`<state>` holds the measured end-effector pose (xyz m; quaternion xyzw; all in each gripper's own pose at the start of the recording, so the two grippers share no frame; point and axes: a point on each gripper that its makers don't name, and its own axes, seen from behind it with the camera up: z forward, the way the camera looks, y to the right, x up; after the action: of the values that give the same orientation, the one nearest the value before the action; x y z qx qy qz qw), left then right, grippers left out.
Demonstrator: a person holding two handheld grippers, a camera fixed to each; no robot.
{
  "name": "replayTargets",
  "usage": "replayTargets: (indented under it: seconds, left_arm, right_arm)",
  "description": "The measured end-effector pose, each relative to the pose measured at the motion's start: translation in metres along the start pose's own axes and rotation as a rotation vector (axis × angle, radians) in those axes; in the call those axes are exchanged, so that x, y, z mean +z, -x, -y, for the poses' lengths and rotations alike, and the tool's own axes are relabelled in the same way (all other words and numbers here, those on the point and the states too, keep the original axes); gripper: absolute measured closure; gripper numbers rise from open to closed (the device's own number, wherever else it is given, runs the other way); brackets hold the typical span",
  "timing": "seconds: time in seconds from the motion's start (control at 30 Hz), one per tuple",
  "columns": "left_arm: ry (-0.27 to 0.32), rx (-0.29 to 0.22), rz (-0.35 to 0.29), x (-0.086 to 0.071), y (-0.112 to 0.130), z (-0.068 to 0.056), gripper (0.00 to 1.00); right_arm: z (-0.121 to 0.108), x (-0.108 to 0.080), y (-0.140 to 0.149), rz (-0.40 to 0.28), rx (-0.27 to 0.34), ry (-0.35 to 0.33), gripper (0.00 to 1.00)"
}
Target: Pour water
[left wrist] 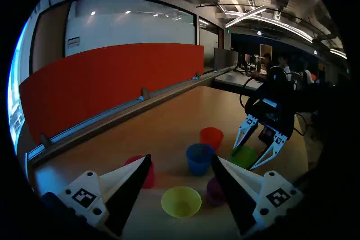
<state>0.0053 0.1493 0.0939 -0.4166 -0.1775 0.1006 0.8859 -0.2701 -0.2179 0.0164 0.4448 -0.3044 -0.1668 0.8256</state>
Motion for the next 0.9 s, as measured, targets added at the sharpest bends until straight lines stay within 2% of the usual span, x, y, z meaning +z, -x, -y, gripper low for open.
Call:
replayTargets:
  seconds: [0.3, 0.5, 0.7, 0.9]
  left_arm:
    - [-0.001, -0.002, 0.002, -0.001, 0.001, -0.001, 0.02]
    - [0.006, 0.005, 0.012, -0.001, 0.002, -0.005, 0.02]
    - [0.000, 0.012, 0.017, -0.003, -0.001, -0.005, 0.02]
    - [0.012, 0.010, 0.020, -0.003, -0.004, -0.008, 0.02]
  right_arm:
    - [0.002, -0.005, -0.012, -0.063, 0.016, -0.007, 0.11]
    - [0.006, -0.012, -0.016, -0.078, 0.020, -0.012, 0.11]
    - [0.007, -0.025, -0.029, -0.119, 0.010, 0.011, 0.11]
    - [0.005, -0.043, -0.049, -0.183, 0.029, 0.030, 0.11]
